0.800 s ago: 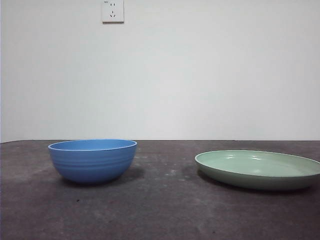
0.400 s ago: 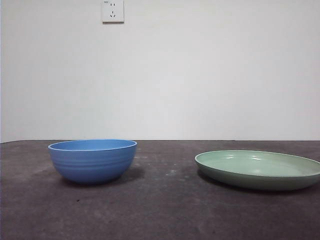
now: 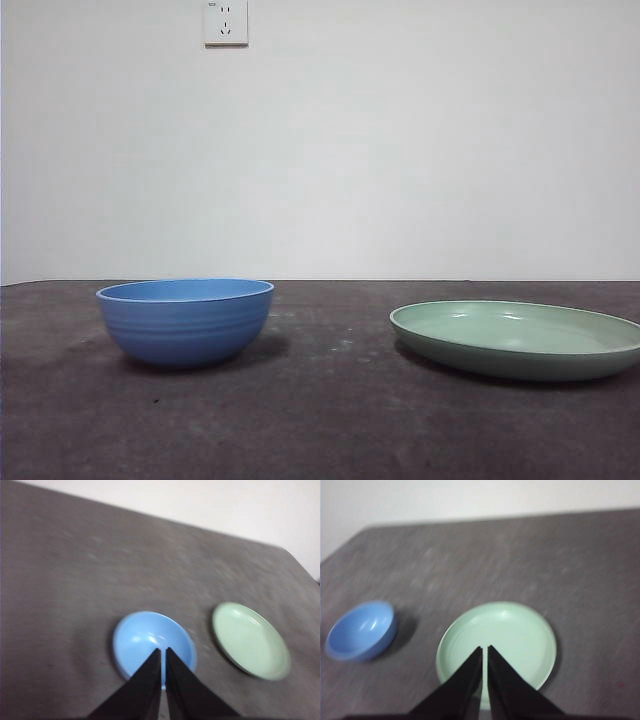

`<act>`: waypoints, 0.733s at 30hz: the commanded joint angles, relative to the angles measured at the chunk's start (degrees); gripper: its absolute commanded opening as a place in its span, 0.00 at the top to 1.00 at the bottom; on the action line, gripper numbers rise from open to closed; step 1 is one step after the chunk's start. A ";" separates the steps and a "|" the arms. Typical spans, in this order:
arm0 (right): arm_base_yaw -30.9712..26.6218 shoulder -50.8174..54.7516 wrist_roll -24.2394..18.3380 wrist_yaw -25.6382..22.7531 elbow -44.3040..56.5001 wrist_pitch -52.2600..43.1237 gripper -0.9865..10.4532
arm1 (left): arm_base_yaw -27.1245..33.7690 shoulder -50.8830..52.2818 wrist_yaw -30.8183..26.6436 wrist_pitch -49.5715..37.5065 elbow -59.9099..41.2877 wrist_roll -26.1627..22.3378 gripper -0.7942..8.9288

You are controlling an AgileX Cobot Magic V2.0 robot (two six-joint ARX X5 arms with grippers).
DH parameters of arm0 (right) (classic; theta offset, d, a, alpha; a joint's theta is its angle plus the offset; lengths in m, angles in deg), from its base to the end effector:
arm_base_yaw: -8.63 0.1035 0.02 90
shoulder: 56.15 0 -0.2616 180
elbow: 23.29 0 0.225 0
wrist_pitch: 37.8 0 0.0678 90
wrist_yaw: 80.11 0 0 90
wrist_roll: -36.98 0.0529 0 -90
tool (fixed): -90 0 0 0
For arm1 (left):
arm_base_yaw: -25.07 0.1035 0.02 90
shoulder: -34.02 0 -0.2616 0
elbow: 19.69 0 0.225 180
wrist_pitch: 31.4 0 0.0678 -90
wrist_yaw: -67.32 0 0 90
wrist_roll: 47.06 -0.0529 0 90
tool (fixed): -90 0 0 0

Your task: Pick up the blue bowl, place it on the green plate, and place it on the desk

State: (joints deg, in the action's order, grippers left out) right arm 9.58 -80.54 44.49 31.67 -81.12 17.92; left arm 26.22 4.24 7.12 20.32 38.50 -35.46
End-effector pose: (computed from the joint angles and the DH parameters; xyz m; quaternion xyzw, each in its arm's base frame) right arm 0.0774 0.0209 0.2912 0.0978 0.2023 0.1805 0.9576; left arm 0.0958 -0.0244 0.2955 -0.1495 0.2182 -0.2214 0.9386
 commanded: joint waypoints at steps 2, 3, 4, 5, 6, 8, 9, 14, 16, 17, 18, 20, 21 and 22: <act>0.04 -6.47 -7.21 4.09 -5.75 7.02 0.90 | -1.42 -5.01 3.45 4.09 4.72 -5.25 0.90; 0.07 -7.87 -8.22 5.01 -6.78 8.59 0.90 | -1.99 -6.12 3.52 5.49 5.60 -6.19 0.90; 0.09 -9.60 -9.57 6.14 -8.04 10.64 0.90 | -2.82 -7.50 3.54 7.72 6.75 -7.61 0.90; 0.22 -10.99 -10.62 6.95 -9.03 12.26 0.90 | -3.52 -8.55 3.63 9.38 7.56 -8.72 0.90; 0.44 -11.91 -11.19 7.21 -9.64 13.31 0.90 | -4.28 -9.53 3.74 11.02 8.24 -9.86 0.90; 1.36 -13.97 -12.50 7.23 -10.82 15.69 0.90 | -6.21 -11.50 3.74 14.32 9.33 -12.11 0.90; 1.86 -14.67 -12.94 7.34 -11.10 16.57 0.90 | -7.08 -12.20 3.74 15.56 9.62 -12.83 0.90; 5.57 -17.29 -14.71 7.32 -11.34 20.98 0.90 | -11.26 -14.49 3.72 19.08 9.77 -15.43 0.90; 6.95 -17.97 -15.30 7.30 -11.34 21.92 0.90 | -12.13 -14.82 3.72 19.02 9.77 -15.45 0.90; 7.58 -18.23 -15.45 7.15 -11.34 22.03 0.90 | -12.39 -14.82 3.72 19.02 9.77 -15.47 0.90; 8.02 -18.27 -15.45 7.15 -11.34 22.03 0.90 | -12.50 -14.82 3.69 18.99 9.75 -15.47 0.90; 8.66 -18.25 -15.45 7.17 -11.34 21.75 0.90 | -12.52 -14.82 3.69 18.95 9.77 -15.47 0.90; 8.74 -18.25 -15.45 7.15 -11.34 21.55 0.90 | -12.52 -14.82 3.69 18.93 9.75 -15.47 0.90; 8.72 -18.25 -15.41 7.15 -11.34 21.46 0.90 | -12.52 -14.82 3.69 18.82 9.77 -15.43 0.90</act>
State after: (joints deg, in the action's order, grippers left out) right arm 18.11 -98.55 29.80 38.71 -91.42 39.93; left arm 13.91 -10.18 10.44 39.60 47.03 -49.76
